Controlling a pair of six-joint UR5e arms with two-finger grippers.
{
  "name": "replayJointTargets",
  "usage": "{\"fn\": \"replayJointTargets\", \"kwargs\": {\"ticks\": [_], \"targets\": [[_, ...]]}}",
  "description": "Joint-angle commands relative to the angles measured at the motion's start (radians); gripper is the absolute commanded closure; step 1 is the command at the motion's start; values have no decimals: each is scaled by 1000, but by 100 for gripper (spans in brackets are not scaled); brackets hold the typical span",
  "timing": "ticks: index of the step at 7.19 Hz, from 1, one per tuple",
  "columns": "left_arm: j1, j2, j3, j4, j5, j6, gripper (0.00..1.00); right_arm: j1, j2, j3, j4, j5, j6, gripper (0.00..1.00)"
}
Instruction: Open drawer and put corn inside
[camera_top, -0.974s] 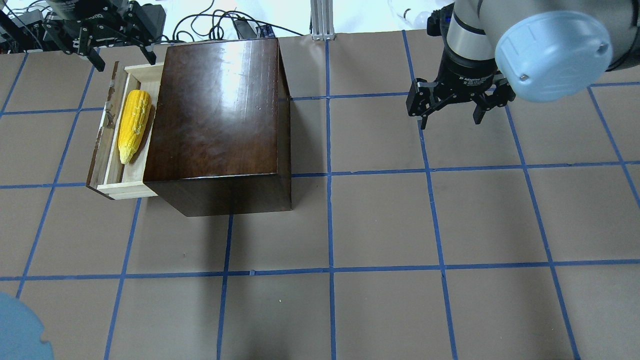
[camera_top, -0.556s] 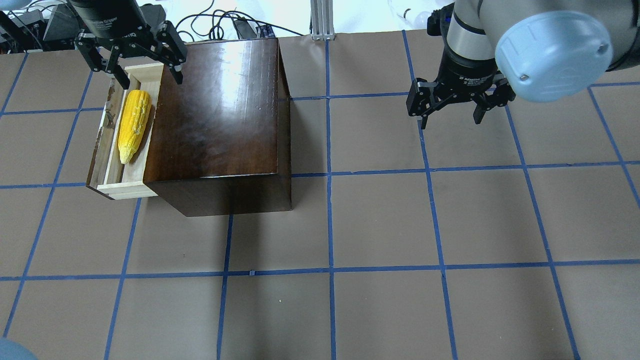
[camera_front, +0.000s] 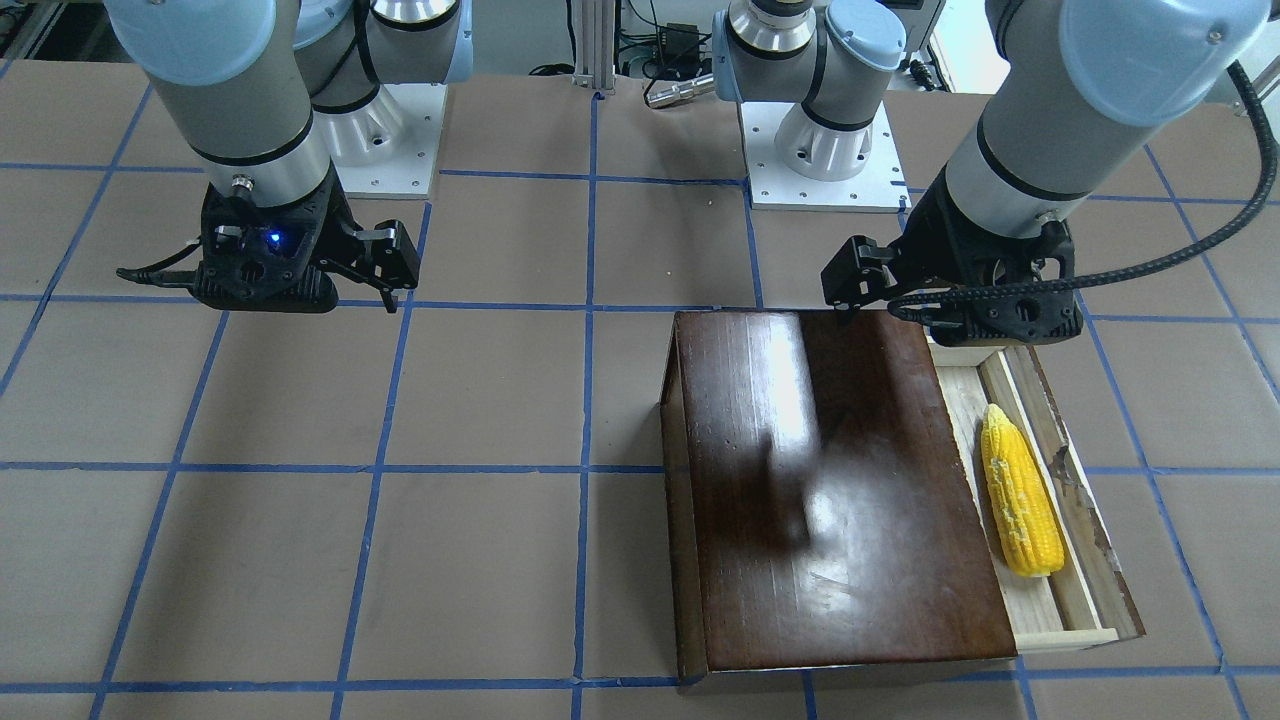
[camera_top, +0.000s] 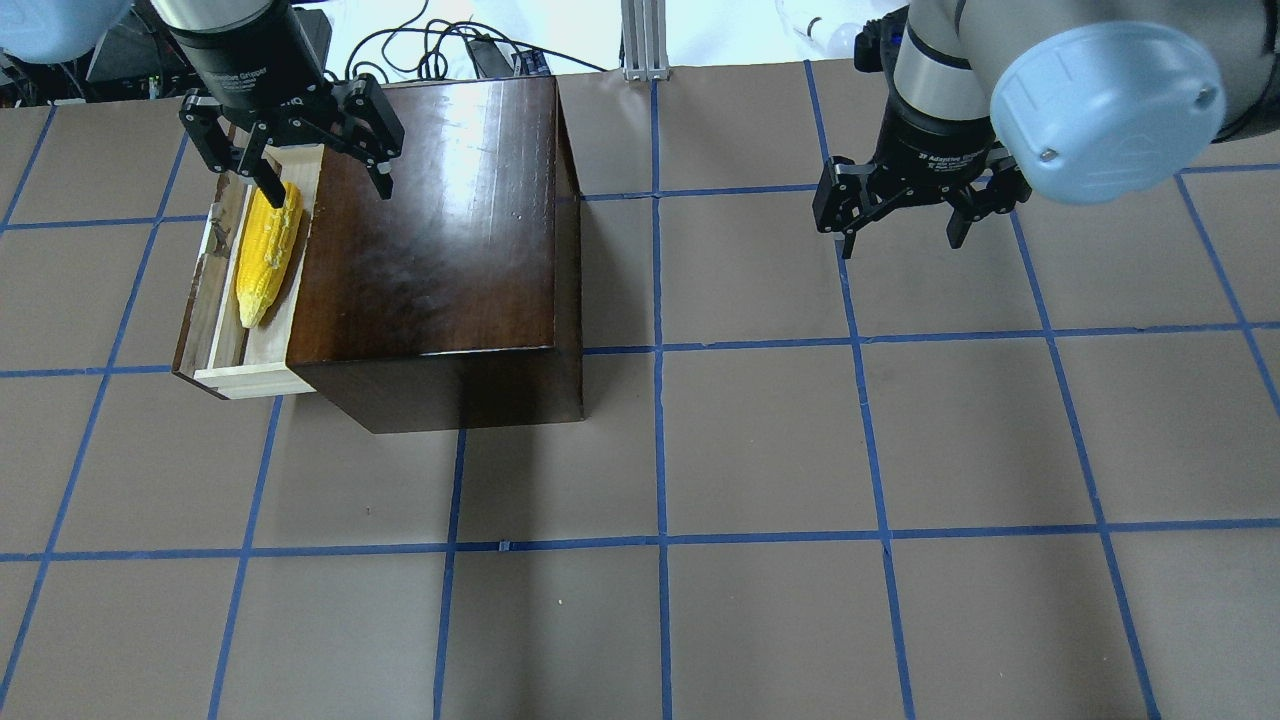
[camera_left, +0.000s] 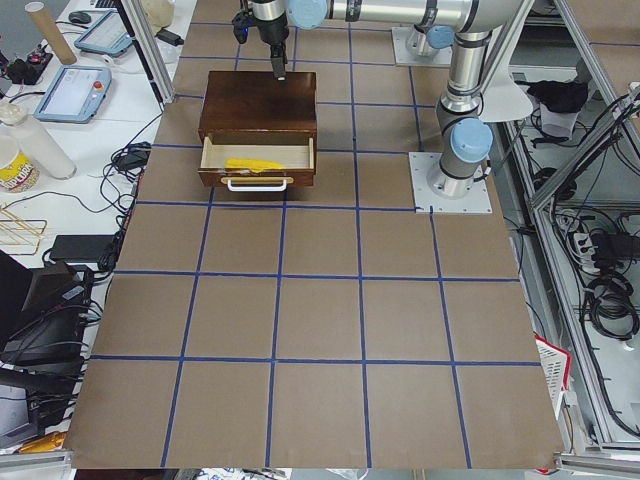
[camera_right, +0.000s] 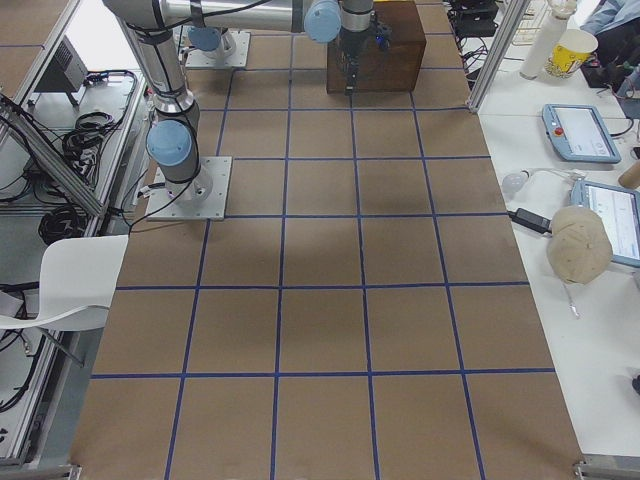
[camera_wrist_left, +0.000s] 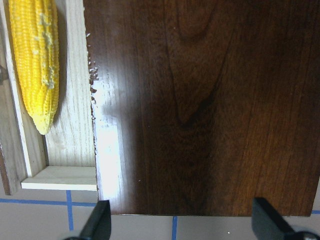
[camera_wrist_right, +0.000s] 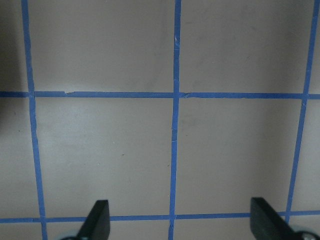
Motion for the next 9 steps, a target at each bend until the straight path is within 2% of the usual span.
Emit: {"fn": "replayJointTargets", "kwargs": {"ticks": [1, 4, 6, 9], "targets": [[-5, 37, -51, 1, -3, -2, 0, 0, 0, 0, 0, 1, 0, 0], [-7, 69, -114, 44, 3, 4, 0, 0, -1, 0, 0, -1, 0, 0], [-4, 54, -113, 111, 3, -2, 0, 0, -1, 0, 0, -1, 0, 0], [-4, 65, -116, 127, -5, 3, 0, 0, 0, 0, -1, -1, 0, 0]]}}
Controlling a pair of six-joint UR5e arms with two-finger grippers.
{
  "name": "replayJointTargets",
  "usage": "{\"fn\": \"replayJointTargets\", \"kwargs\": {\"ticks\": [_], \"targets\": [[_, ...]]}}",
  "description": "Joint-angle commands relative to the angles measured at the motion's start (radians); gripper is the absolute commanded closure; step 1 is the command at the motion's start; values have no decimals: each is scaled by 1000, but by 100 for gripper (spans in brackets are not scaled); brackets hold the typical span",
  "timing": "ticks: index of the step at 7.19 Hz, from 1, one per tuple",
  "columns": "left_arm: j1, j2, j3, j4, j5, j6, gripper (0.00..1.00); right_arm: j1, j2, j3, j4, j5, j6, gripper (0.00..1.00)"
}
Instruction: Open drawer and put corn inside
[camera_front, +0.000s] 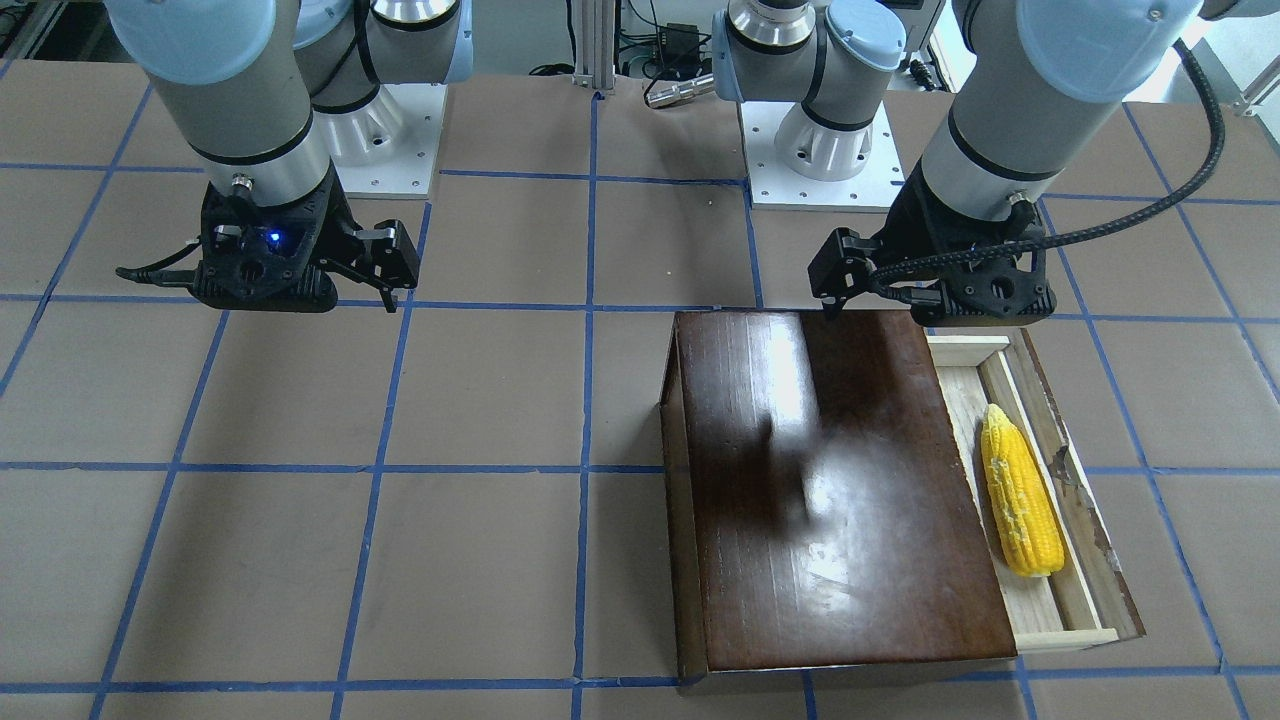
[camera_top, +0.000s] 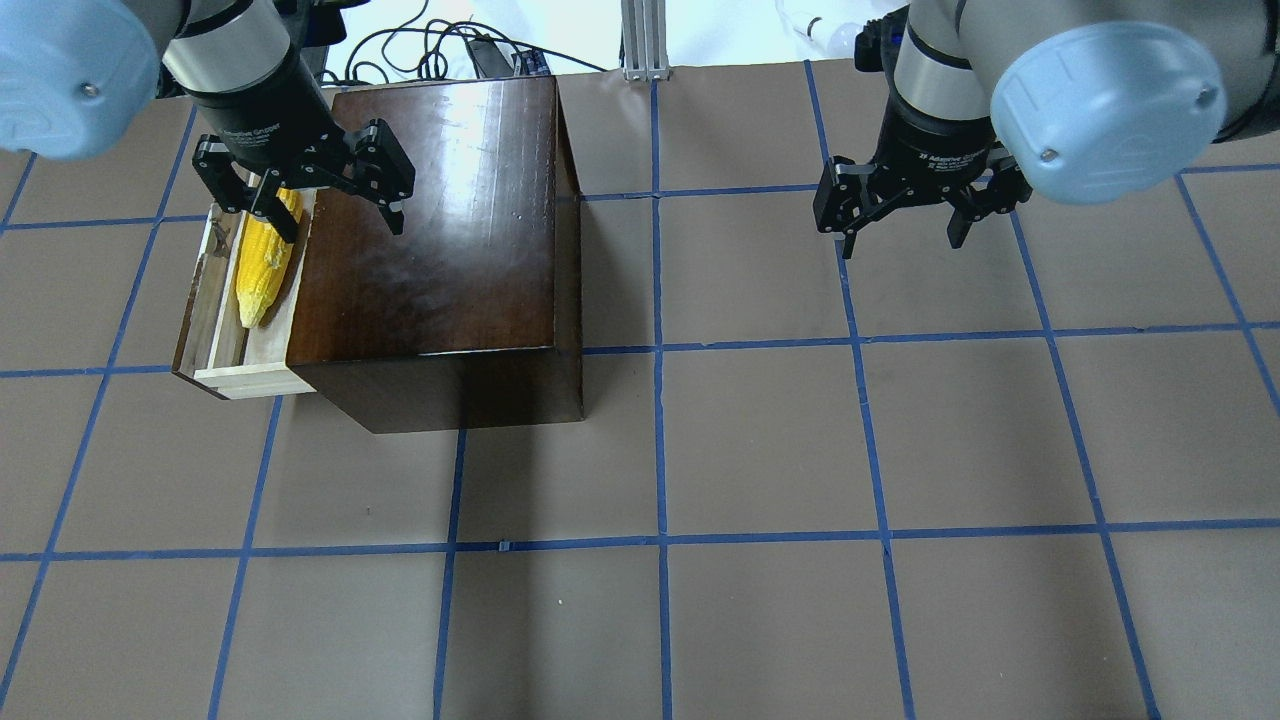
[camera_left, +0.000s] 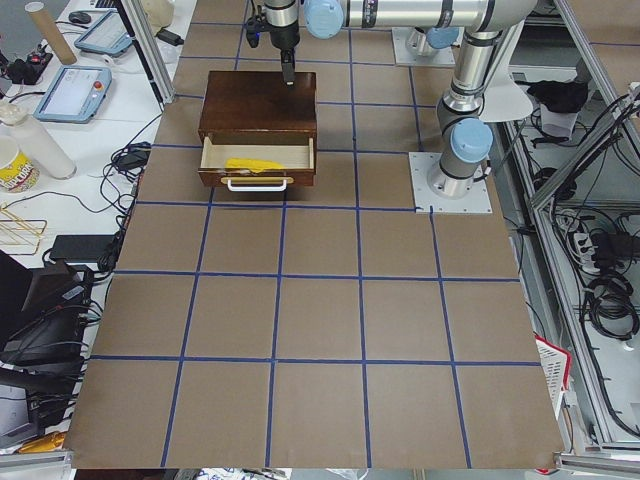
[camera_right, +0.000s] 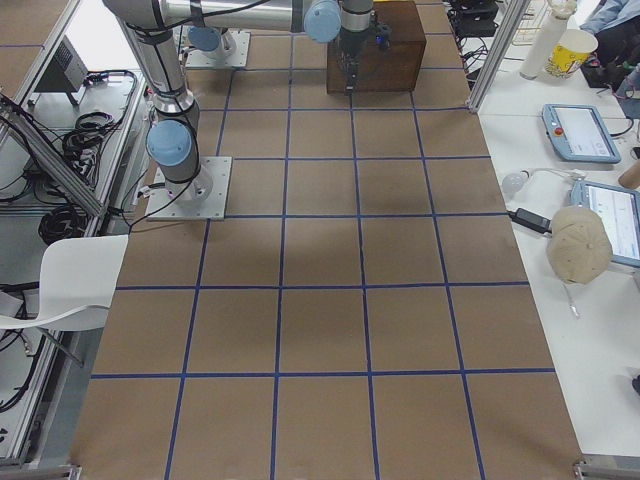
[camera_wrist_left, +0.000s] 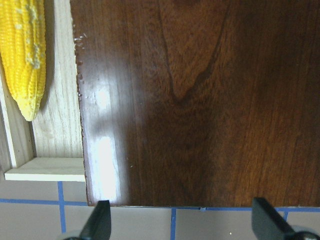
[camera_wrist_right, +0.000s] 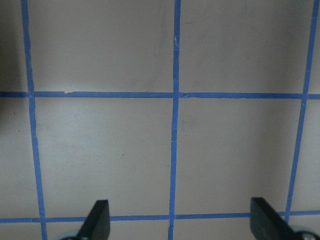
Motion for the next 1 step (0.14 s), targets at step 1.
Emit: {"fn": "replayJointTargets", "kwargs": {"ticks": [1], "targets": [[0, 8, 0, 5, 4, 8, 0, 0, 1, 0, 0, 0, 0, 0]]}}
